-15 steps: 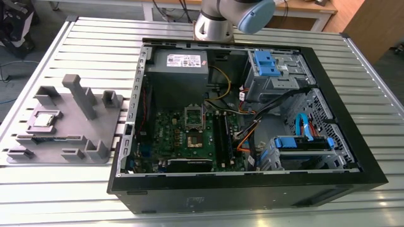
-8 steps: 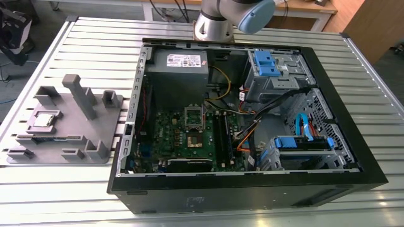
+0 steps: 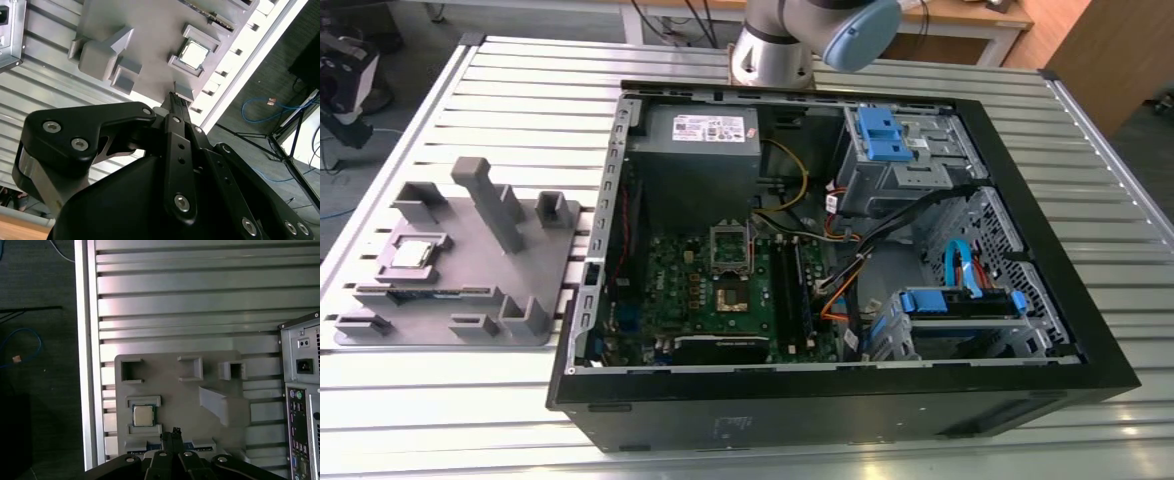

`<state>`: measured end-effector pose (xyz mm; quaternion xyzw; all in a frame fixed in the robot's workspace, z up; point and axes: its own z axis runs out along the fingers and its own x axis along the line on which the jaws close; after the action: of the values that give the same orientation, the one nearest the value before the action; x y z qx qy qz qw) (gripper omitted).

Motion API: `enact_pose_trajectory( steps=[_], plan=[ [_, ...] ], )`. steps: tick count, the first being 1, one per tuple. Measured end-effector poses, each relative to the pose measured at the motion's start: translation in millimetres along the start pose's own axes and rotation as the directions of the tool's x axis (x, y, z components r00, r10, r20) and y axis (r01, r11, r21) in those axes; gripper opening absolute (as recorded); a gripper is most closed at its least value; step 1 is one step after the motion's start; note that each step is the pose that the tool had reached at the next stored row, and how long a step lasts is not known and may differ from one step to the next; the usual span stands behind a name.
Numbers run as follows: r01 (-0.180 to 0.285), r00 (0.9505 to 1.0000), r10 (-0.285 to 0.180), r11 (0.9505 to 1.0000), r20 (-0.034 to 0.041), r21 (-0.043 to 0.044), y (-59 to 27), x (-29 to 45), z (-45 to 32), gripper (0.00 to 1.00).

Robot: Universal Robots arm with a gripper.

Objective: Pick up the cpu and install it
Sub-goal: 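Reach for the cpu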

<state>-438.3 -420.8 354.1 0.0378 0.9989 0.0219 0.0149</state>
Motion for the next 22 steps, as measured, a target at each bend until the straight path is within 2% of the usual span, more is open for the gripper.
enact_pose_trajectory(
  steps=[7,22],
  plan=[
    [0.0,1.0,0.0,1.0,-0.0002,0.0001,-2.5,5.6,9.5,0.11],
    [0.0,1.0,0.0,1.0,-0.0001,0.0001,-5.1,10.4,18.3,0.11]
  ],
)
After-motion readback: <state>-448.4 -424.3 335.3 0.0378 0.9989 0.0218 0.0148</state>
